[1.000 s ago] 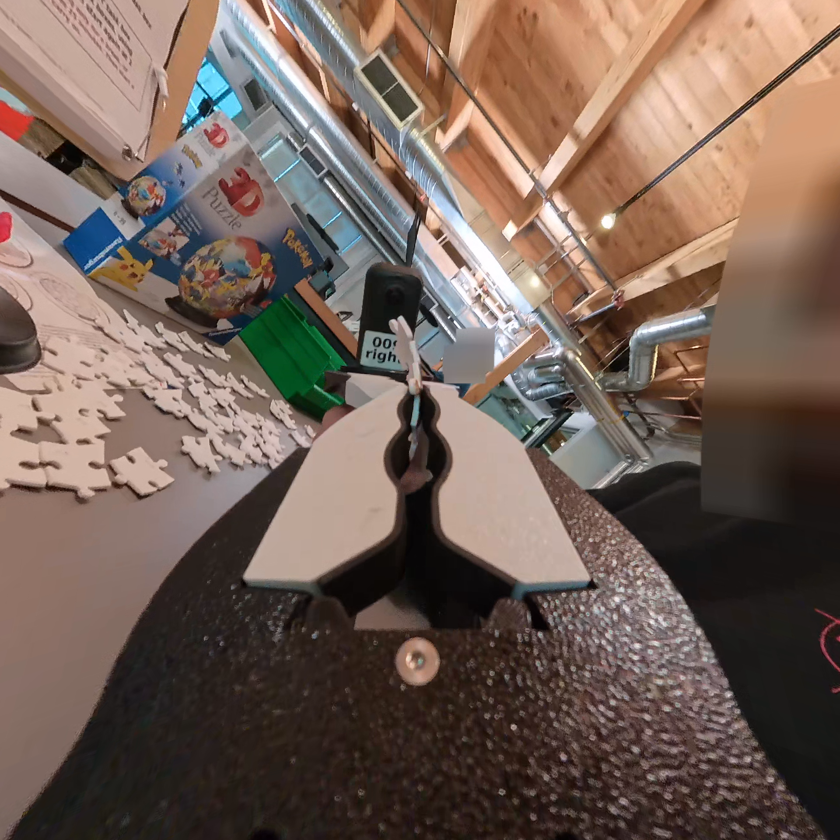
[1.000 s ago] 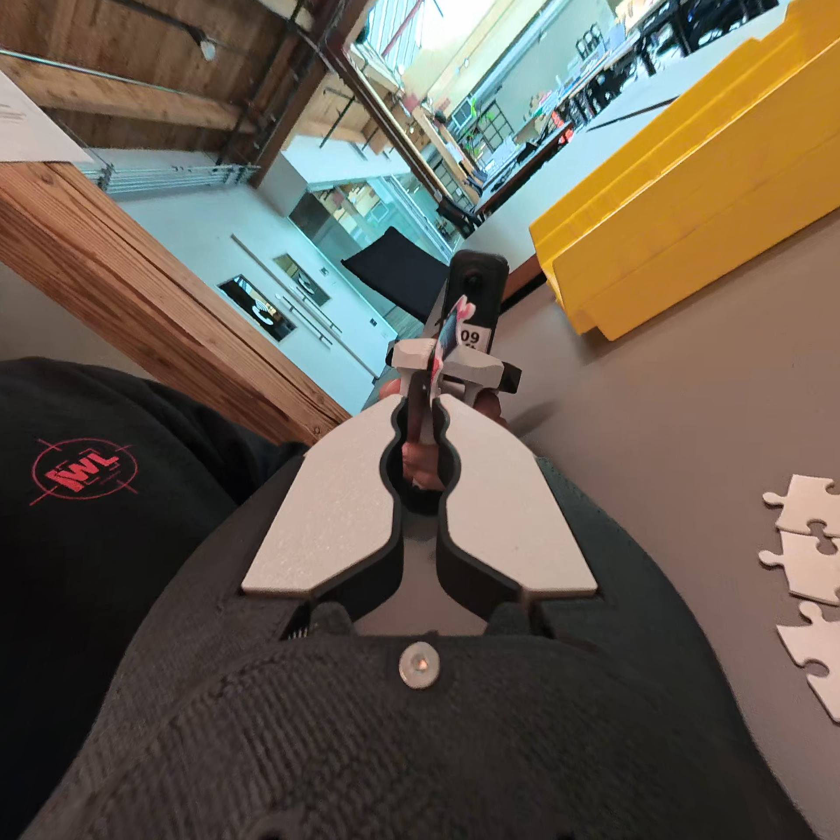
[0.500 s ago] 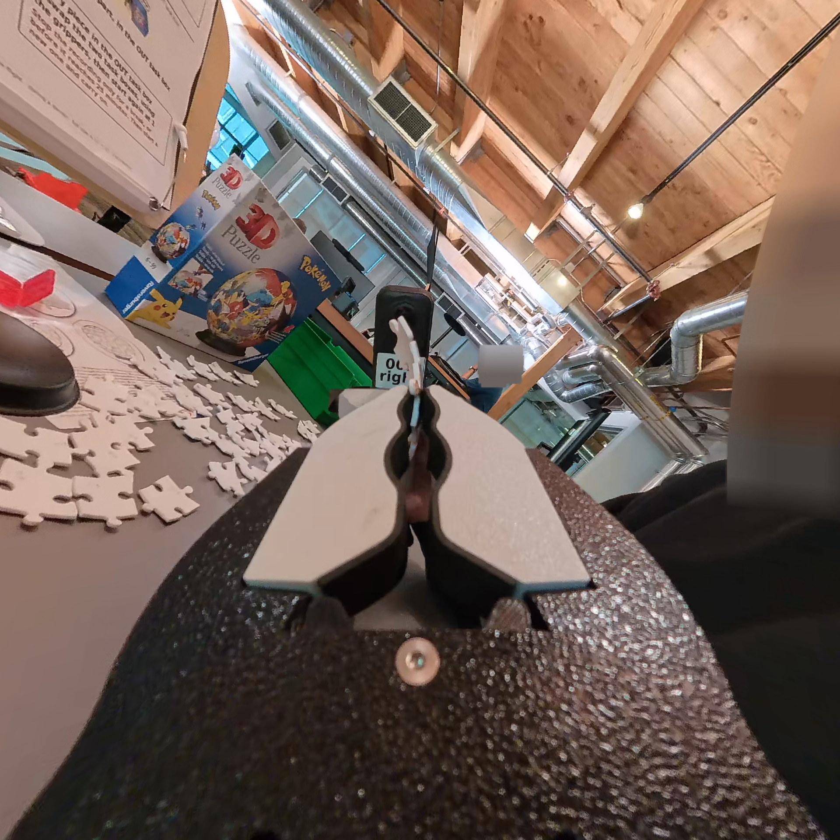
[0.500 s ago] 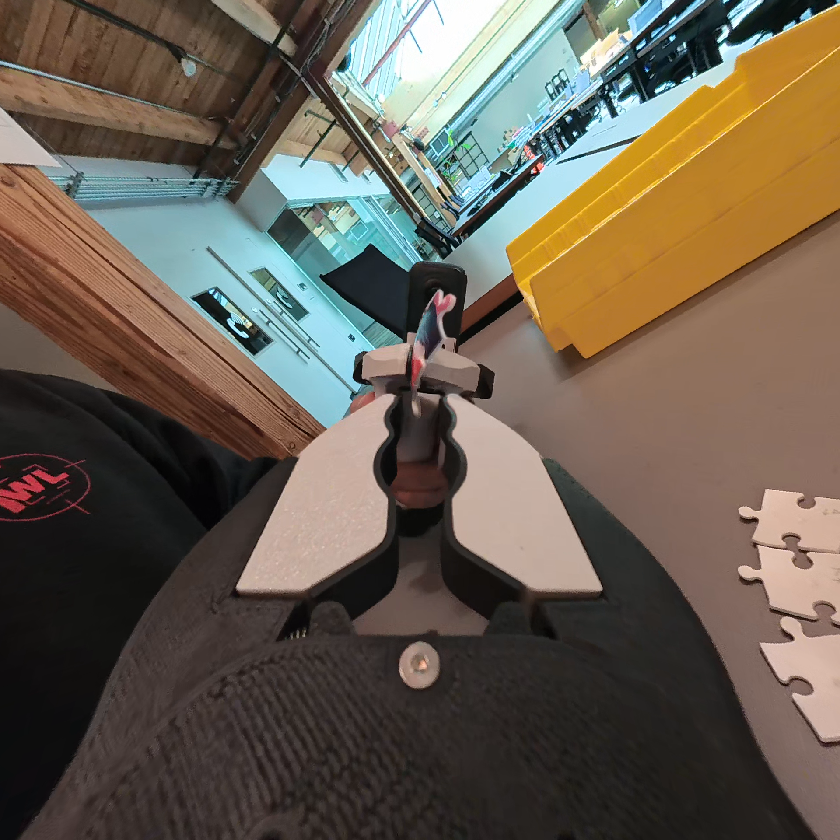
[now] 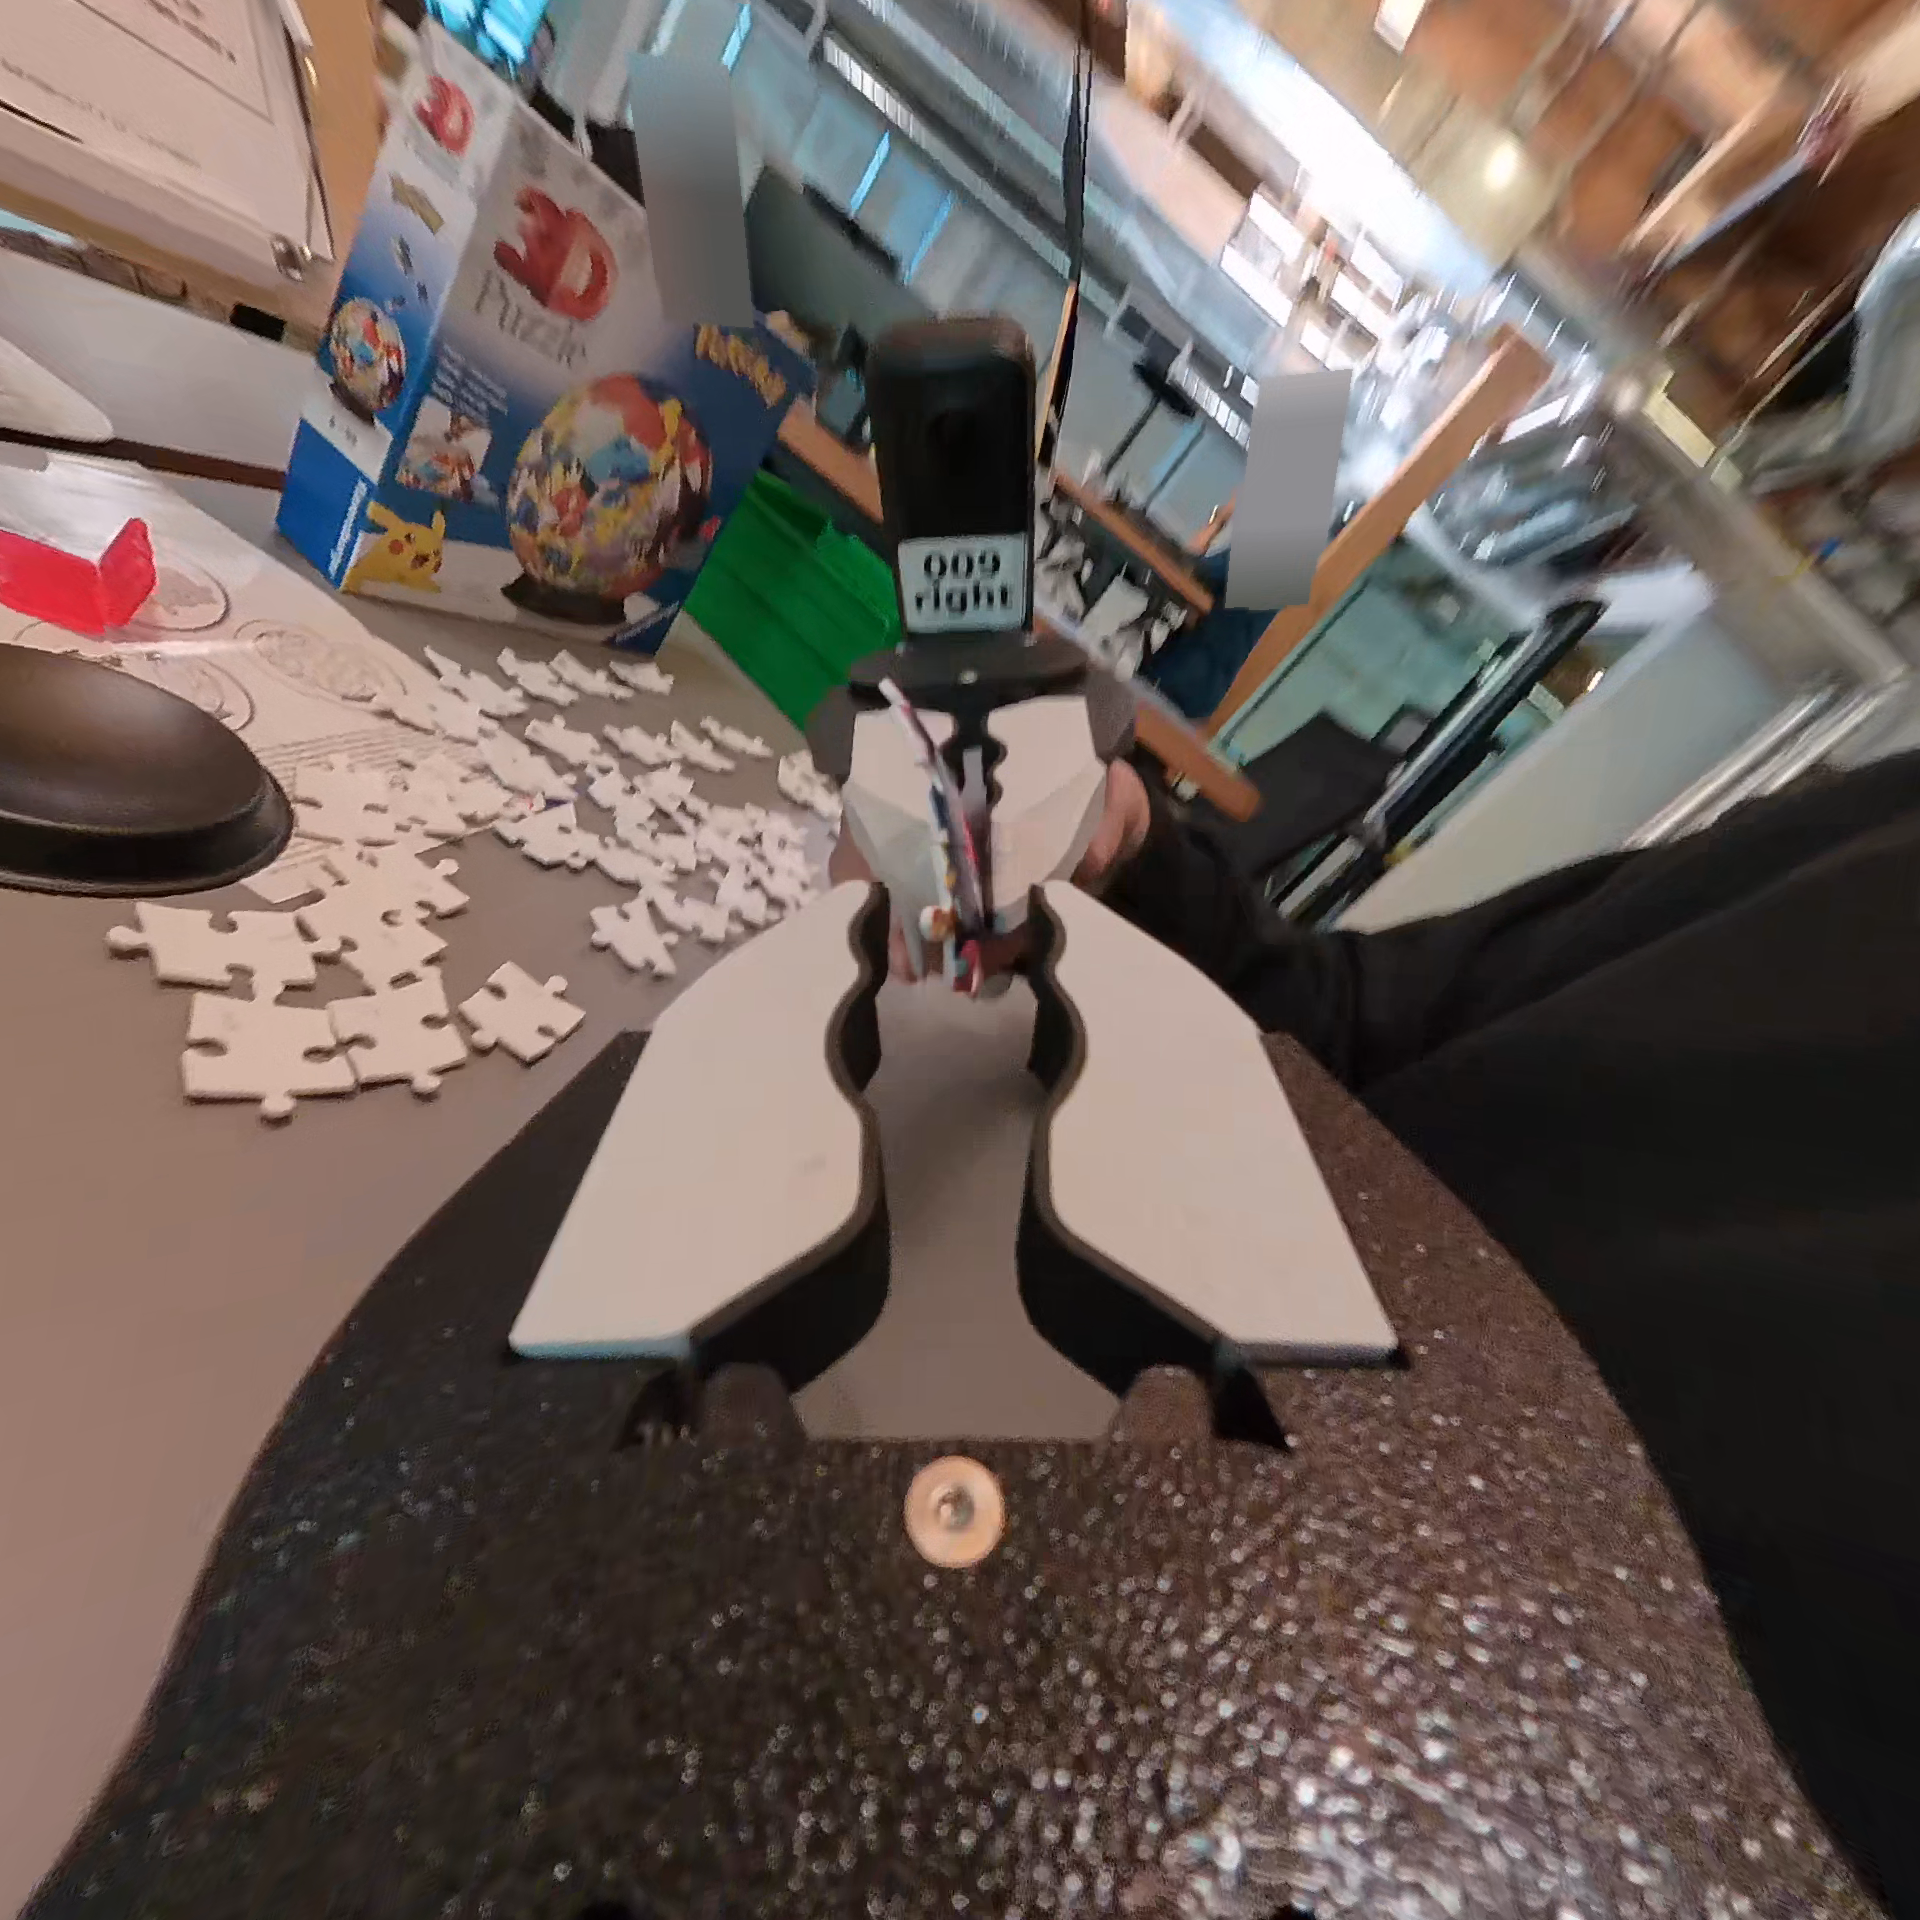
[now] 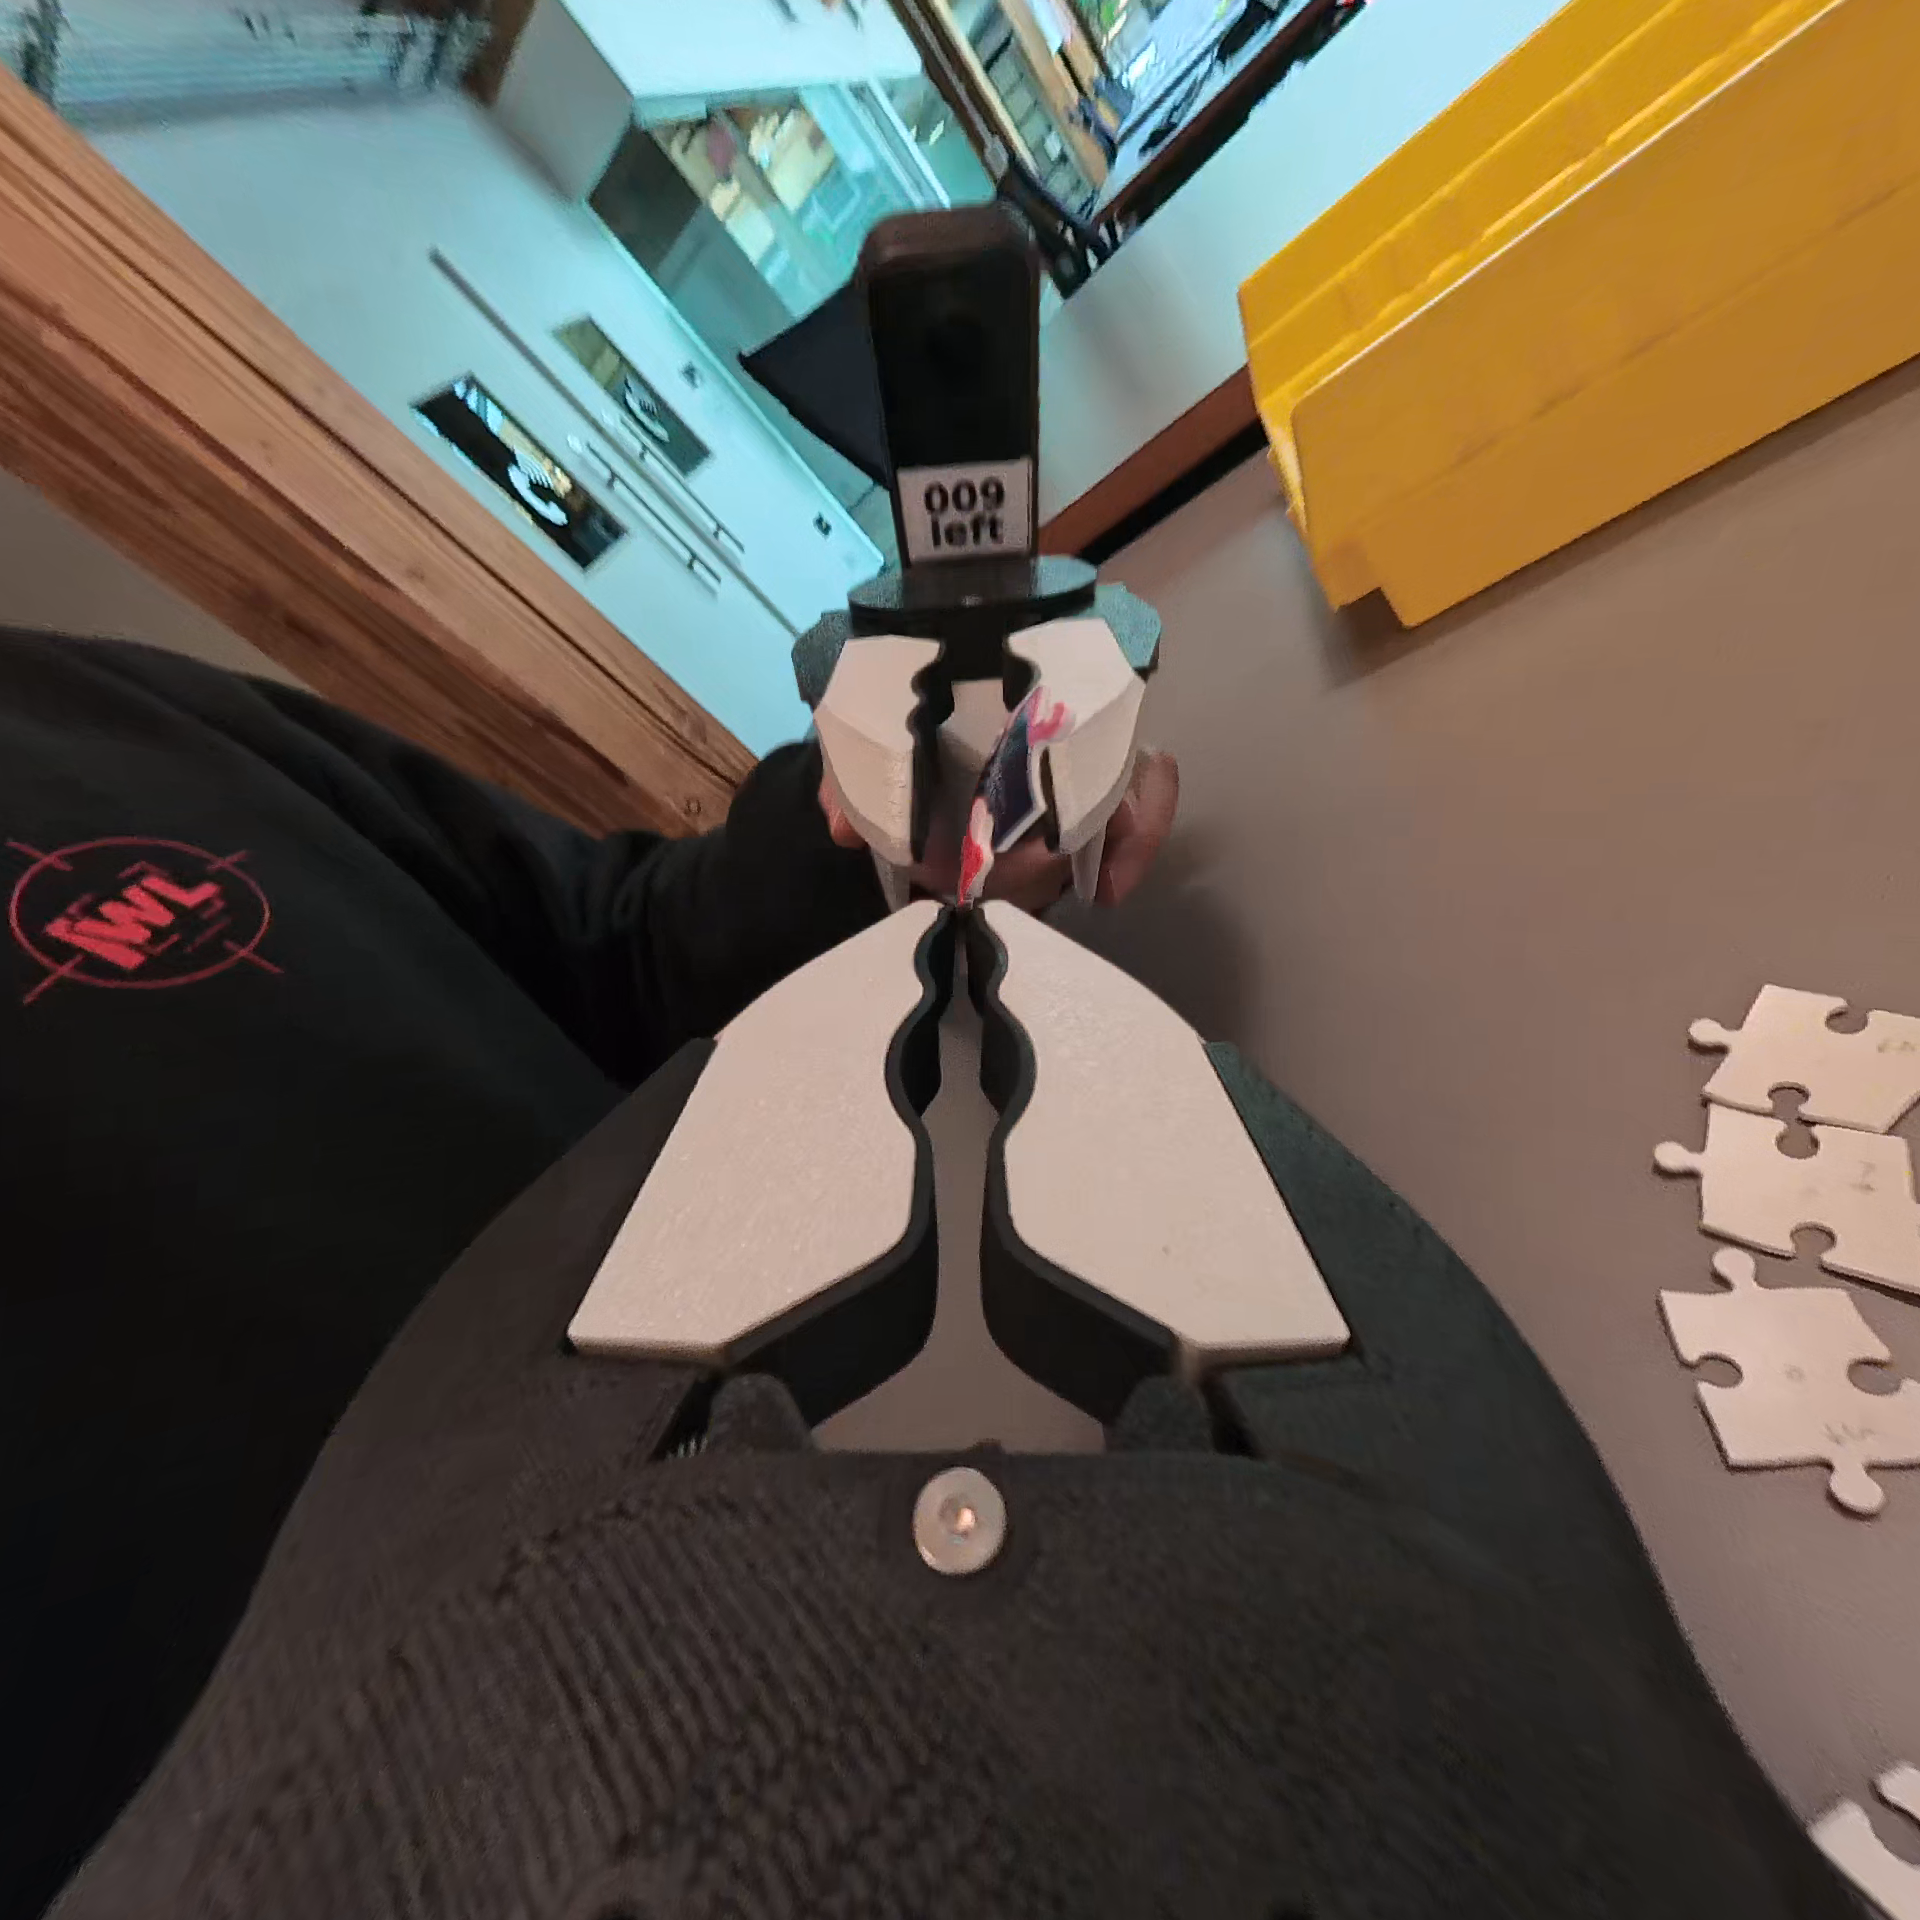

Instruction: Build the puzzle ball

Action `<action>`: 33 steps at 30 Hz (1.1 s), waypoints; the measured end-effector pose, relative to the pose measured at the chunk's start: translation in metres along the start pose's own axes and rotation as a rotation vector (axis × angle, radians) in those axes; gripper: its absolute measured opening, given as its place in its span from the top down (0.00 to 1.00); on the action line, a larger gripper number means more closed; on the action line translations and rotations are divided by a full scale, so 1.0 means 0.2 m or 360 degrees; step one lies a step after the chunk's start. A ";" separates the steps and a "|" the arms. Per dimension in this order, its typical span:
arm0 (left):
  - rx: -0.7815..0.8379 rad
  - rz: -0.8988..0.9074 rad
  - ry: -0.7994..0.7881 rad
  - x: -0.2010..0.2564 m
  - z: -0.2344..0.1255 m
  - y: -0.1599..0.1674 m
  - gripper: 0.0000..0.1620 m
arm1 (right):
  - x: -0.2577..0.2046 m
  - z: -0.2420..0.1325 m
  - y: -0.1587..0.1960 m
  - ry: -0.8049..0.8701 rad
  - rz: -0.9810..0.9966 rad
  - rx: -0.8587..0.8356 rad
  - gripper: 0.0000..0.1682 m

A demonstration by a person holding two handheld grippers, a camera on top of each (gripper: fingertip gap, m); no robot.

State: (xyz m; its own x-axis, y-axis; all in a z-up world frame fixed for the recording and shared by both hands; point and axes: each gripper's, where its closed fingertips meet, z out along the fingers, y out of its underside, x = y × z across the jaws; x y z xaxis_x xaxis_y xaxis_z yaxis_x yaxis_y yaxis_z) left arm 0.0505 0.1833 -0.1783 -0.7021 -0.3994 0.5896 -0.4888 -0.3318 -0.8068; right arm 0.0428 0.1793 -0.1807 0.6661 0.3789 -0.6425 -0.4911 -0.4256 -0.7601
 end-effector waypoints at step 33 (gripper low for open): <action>0.0223 -0.0074 0.0047 -0.05 -0.24 -0.01 0.99 | 0.62 -0.28 0.25 0.1187 -0.1125 -0.1036 0.80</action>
State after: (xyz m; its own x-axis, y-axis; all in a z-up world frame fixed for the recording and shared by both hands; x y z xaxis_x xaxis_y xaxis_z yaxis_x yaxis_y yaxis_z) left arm 0.0339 0.2296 -0.1842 -0.6963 -0.3565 0.6230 -0.4452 -0.4663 -0.7644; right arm 0.1322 0.1588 -0.2919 0.9375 0.2197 0.2698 0.3415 -0.7304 -0.5915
